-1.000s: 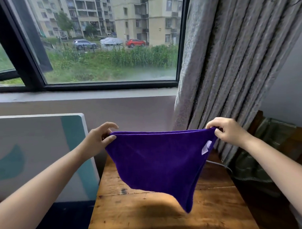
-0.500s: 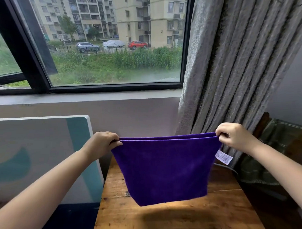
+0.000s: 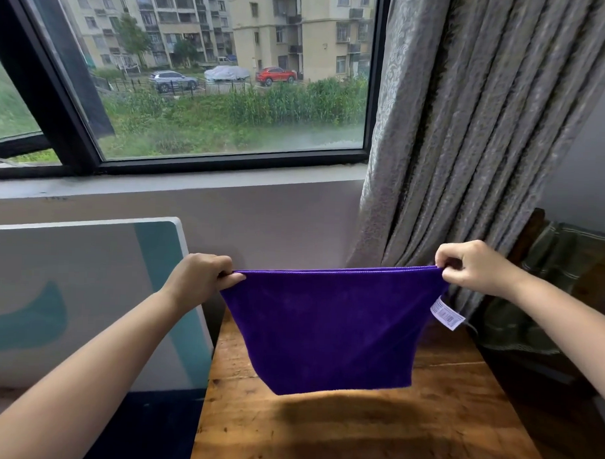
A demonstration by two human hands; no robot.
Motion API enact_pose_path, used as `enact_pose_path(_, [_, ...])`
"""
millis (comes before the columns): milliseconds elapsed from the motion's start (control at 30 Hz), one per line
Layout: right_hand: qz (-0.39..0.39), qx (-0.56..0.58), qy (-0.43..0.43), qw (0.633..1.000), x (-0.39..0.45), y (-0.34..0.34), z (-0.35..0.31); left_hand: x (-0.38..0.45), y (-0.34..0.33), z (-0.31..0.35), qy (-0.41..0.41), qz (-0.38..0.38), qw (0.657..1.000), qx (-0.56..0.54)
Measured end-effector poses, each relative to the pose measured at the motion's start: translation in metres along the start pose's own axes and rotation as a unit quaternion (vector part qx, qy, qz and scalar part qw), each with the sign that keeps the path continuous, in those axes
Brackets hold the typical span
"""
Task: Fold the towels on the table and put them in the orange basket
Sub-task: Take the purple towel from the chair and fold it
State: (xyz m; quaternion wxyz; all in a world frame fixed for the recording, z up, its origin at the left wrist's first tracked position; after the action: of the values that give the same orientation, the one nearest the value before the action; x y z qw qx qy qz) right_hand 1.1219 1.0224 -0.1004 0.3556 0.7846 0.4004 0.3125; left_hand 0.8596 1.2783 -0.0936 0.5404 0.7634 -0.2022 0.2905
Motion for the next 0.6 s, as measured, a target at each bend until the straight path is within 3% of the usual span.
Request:
enact_pose_path(167, [-0.019, -0.013, -0.016, 1.000, 0.000, 0.000, -0.001, 0.003, 0.004, 0.003, 0.004, 0.004, 1.000, 0.019])
enact_pose_path(467, [-0.016, -0.019, 0.001, 1.000, -0.007, -0.001, -0.003, -0.003, -0.004, 0.007, -0.052, -0.103, 0.993, 0.017])
enact_pose_path(600, [0.006, -0.019, -0.007, 1.000, -0.004, 0.000, -0.009, -0.004, -0.003, 0.003, -0.008, -0.100, 0.995, 0.009])
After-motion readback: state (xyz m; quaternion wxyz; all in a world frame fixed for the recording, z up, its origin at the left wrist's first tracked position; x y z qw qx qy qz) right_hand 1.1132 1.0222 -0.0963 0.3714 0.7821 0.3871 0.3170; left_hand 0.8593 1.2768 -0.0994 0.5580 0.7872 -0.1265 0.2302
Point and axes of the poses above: each hand's wrist, its own x-axis towards the middle knuckle, its own y-axis out of the back of the hand, z = x × y, the point moved 7 cm from there along x, towards the middle knuckle, and after that the axes turned 10 degrees about x, right-handed, at the moved point
